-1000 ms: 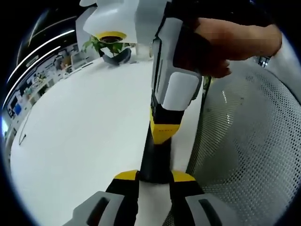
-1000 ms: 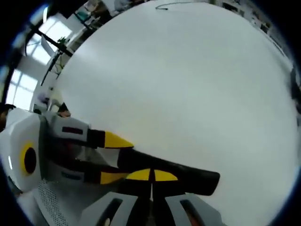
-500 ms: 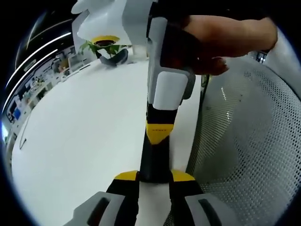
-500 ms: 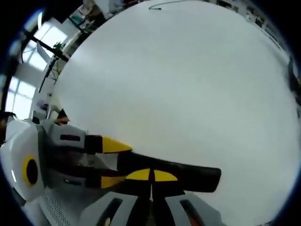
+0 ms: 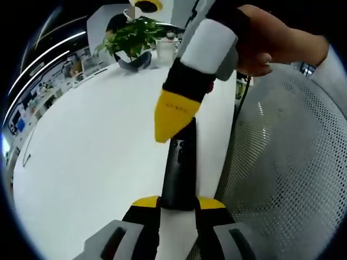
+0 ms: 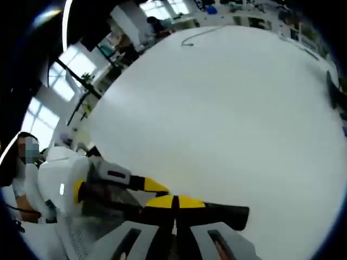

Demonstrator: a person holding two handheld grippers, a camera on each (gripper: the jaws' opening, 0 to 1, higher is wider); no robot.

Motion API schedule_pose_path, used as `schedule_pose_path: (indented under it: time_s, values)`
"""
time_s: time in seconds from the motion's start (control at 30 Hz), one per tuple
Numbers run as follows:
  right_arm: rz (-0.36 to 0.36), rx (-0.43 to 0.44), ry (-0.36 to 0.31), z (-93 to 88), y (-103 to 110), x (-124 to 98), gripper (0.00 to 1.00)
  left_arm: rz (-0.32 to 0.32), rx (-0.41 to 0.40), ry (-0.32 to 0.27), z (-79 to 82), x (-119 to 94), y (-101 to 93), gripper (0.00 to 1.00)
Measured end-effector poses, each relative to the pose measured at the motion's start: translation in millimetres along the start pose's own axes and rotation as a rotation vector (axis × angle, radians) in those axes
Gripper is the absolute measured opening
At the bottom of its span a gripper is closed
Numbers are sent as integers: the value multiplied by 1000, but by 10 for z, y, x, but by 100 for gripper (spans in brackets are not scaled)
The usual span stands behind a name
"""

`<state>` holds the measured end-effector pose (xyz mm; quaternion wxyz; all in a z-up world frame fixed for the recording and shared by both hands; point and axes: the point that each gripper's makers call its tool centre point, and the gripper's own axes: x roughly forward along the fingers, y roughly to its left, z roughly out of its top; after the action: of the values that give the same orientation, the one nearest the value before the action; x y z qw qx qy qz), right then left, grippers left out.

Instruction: Press the specified remote control buttons in sequence, fully releasing each button before pressing the next.

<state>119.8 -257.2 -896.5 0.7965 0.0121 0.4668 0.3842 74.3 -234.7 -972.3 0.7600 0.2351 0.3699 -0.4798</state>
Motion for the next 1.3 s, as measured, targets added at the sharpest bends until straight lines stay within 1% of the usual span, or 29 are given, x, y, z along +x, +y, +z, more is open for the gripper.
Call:
schedule_pose_path:
  time_s: [0.03, 0.07, 0.13, 0.27, 0.3, 0.33, 0.37, 0.4, 0.43, 0.47, 0.57, 0.6, 0.63, 0.7, 0.77, 0.83, 0.87, 0.9, 0.93, 0.97, 1.0, 1.03, 1.07, 1.13, 1.17, 1.3]
  values:
    - [-3, -11, -20, 23, -3, -25, 0, -2, 0, -1, 4, 0, 1, 24]
    - [-10, -47, -79, 82, -8, -115, 0, -3, 1, -1, 5, 0, 0, 24]
    - [-40, -91, -149, 126, -33, -253, 0, -5, 4, 2, 6, 6, 4, 24]
    - [-99, -116, -258, 165, -112, -485, 0, -20, 19, 16, 14, 12, 12, 24]
    - [-122, -126, -305, 193, -145, -575, 0, -25, 27, 23, 11, 17, 12, 23]
    - [-131, -128, -347, 216, -161, -650, 0, -30, 32, 27, 10, 17, 14, 23]
    - [-133, -122, -374, 232, -168, -706, 0, -33, 35, 28, 8, 23, 15, 23]
    - [-126, -114, -413, 256, -160, -780, 0, -35, 36, 30, 7, 23, 15, 23]
    - [-125, -106, -428, 265, -160, -810, 3, -37, 40, 34, 8, 22, 13, 23]
    - [-133, -100, -468, 293, -174, -886, 7, -38, 41, 39, 12, 24, 13, 23]
    - [-196, -102, -543, 304, -270, -1056, 18, -39, 45, 49, 7, 29, 17, 23]
    - [-210, -103, -555, 291, -286, -1089, 21, -39, 41, 51, 7, 30, 21, 23]
    - [-231, -80, -552, 244, -338, -1110, 22, -38, 39, 51, 6, 28, 20, 23]
    - [-240, -33, -518, 119, -387, -1124, 21, -37, 47, 51, 5, 29, 20, 23]
    - [-253, -34, -541, 64, -417, -1156, 24, -39, 51, 51, 8, 34, 27, 23]
    - [-297, -34, -548, 11, -501, -1183, 31, -40, 63, 54, 16, 38, 47, 23]
    - [-310, -37, -555, 14, -519, -1201, 34, -37, 84, 58, 21, 36, 67, 23]
    - [-325, -58, -582, 70, -512, -1247, 38, -36, 98, 58, 27, 34, 80, 23]
    - [-337, -93, -609, 131, -491, -1286, 40, -35, 105, 55, 38, 34, 96, 23]
    - [-353, -123, -622, 161, -482, -1300, 42, -35, 105, 53, 45, 34, 108, 23]
    - [-382, -164, -623, 168, -490, -1305, 44, -40, 98, 53, 48, 41, 125, 23]
    - [-400, -178, -611, 152, -506, -1292, 46, -40, 90, 56, 42, 47, 130, 23]
    - [-419, -180, -590, 116, -531, -1258, 47, -39, 88, 60, 33, 55, 134, 23]
    - [-419, -181, -577, 115, -536, -1228, 48, -45, 83, 56, 37, 58, 125, 23]
    - [-417, -182, -578, 120, -535, -1227, 48, -44, 86, 55, 34, 47, 130, 23]
    - [-407, -173, -593, 134, -534, -1234, 57, -42, 87, 49, 26, 25, 180, 23]
